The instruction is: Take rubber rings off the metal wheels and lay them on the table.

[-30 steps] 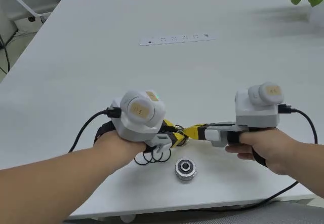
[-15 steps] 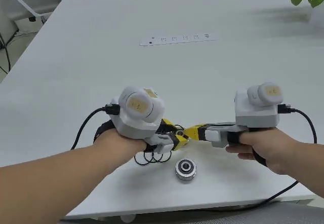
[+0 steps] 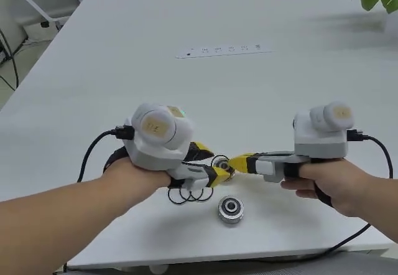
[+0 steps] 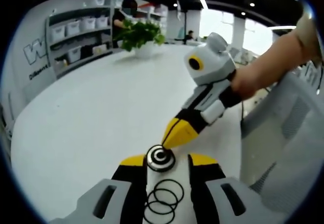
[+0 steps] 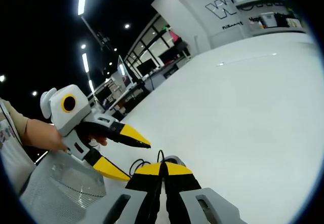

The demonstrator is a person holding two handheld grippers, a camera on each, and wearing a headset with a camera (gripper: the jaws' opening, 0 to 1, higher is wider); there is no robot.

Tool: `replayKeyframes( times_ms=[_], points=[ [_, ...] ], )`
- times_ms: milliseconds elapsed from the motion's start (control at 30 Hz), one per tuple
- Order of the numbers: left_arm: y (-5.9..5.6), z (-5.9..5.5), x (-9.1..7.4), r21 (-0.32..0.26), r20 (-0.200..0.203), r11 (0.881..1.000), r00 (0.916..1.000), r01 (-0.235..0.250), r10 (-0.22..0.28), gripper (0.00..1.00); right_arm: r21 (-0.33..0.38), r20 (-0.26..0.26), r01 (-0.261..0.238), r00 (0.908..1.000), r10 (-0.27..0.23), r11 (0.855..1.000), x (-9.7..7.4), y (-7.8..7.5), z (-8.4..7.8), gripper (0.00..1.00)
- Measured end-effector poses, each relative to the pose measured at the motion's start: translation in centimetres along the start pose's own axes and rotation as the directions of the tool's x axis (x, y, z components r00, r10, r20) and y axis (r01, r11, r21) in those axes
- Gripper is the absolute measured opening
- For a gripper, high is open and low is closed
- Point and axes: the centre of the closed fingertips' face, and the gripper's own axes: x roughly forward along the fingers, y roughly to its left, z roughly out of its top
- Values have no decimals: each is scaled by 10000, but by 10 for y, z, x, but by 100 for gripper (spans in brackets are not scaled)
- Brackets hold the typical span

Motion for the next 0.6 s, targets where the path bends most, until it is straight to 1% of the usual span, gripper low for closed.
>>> replayKeyframes(
  times_ms=[100, 233, 333, 467, 600],
  points=[
    [0, 2, -6, -10, 35, 10000, 10000, -3, 3, 34, 4, 10, -40, 10000, 40, 10000, 0, 2, 1, 0],
    [-3, 6, -14, -16, 214, 10000, 9998, 32, -31, 36, -42, -25, -82, 10000, 82, 10000, 0, 3, 0, 0],
    [-4, 7, -19, -19, 269, 10000, 9996, 67, -66, 38, -46, -2, -151, 9999, 151, 9999, -1, 6, 2, 0],
    [-4, 5, -29, 16, 294, 10000, 9995, 57, -57, 41, -47, 75, -296, 9995, 296, 9996, -1, 12, 6, 0],
    [-1, 2, -41, -170, 348, 9999, 9994, -15, 21, 42, -70, 88, -441, 9990, 441, 9990, 0, 17, 8, 0]
  ],
)
